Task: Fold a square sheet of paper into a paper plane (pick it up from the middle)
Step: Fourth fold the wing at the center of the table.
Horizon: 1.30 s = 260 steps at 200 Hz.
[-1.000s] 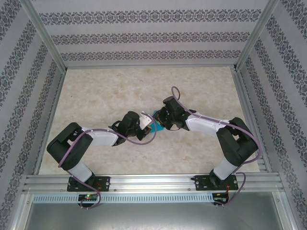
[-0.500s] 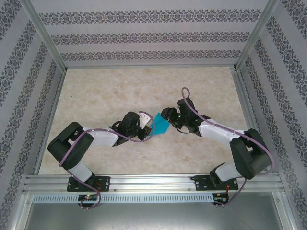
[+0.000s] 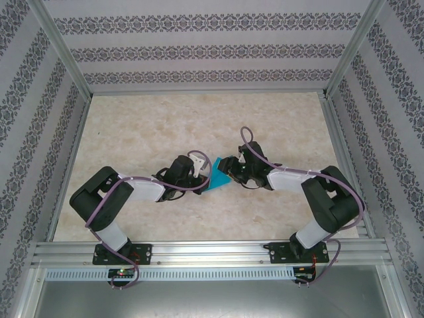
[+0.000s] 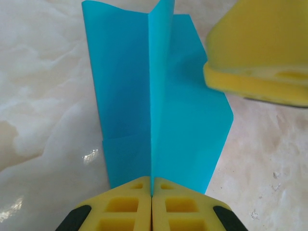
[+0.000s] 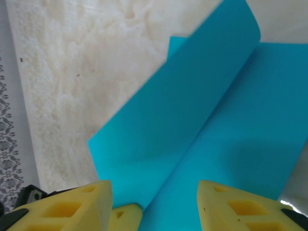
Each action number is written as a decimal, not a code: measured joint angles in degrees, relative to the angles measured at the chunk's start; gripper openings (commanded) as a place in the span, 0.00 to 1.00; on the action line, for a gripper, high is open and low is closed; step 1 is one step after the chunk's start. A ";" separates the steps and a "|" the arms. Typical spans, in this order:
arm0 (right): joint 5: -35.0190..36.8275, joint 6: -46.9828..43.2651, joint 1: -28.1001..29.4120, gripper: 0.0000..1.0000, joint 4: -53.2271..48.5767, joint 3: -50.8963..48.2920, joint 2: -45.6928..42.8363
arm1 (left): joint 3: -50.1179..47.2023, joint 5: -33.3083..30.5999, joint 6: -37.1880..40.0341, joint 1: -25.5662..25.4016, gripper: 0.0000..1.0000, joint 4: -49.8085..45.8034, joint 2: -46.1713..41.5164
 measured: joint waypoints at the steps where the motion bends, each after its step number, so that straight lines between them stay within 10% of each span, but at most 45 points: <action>1: 0.00 0.02 0.02 0.49 0.02 0.00 0.04 | 0.00 0.02 -0.09 0.00 0.08 0.00 0.00; 187: -1.27 -1.68 1.53 0.48 -0.02 2.71 5.81 | 0.61 2.23 -6.16 0.00 0.11 -0.28 2.21; 260: 0.74 -2.99 1.90 0.48 -4.79 5.20 7.04 | 2.43 4.63 -8.07 0.35 0.36 -3.28 2.40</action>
